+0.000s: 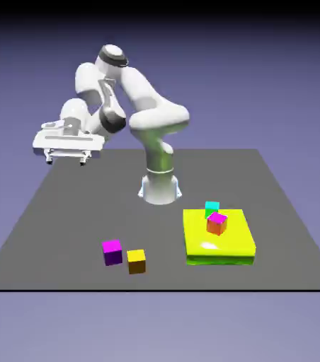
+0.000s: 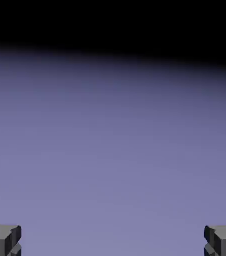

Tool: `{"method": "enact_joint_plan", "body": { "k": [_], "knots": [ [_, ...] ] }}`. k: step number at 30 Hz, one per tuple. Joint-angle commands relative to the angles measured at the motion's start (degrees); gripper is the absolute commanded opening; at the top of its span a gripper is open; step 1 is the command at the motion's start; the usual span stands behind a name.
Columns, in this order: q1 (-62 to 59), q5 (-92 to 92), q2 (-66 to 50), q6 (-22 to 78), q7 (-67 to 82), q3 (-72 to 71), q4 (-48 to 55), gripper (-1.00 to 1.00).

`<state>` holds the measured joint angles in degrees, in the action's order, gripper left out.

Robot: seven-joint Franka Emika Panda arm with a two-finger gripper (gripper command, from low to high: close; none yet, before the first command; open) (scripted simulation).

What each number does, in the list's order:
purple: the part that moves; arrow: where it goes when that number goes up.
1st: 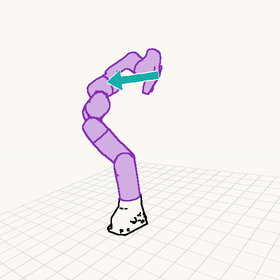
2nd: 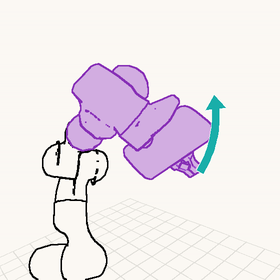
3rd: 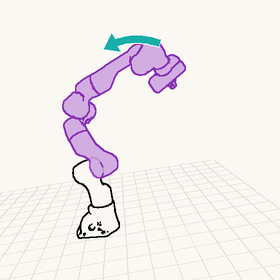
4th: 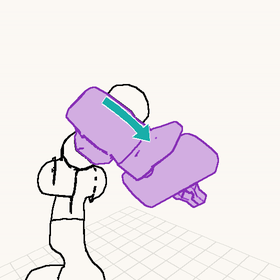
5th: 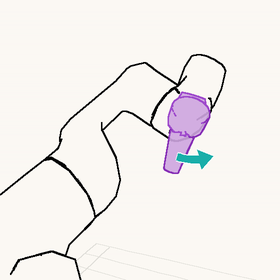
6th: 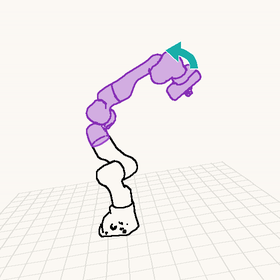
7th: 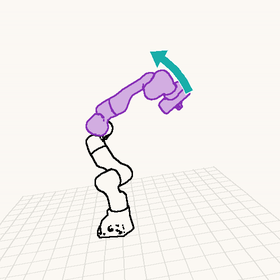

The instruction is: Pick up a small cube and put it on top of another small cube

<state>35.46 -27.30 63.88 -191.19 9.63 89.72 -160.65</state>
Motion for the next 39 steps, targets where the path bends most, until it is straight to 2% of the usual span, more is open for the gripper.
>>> {"method": "enact_joint_plan", "body": {
  "k": [1,21,23,29,30,37,39],
  "knots": [
    [0.8,-0.6,0.7,-0.4,1.2,2.1,0.0,0.0],
    [16.9,-13.3,15.2,-8.4,25.3,43.6,0.2,0.0],
    [17.2,-13.5,15.5,-8.5,25.8,44.5,0.2,0.0],
    [29.3,-10.3,22.3,-14.5,27.6,45.9,8.3,0.0],
    [29.3,-10.3,22.3,-14.5,27.6,45.9,8.3,-1.0],
    [17.6,-13.6,15.2,-8.7,25.4,44.3,0.1,-1.0],
    [21.8,-14.3,12.8,-10.6,21.5,43.1,-0.2,-1.0]
  ]
}}
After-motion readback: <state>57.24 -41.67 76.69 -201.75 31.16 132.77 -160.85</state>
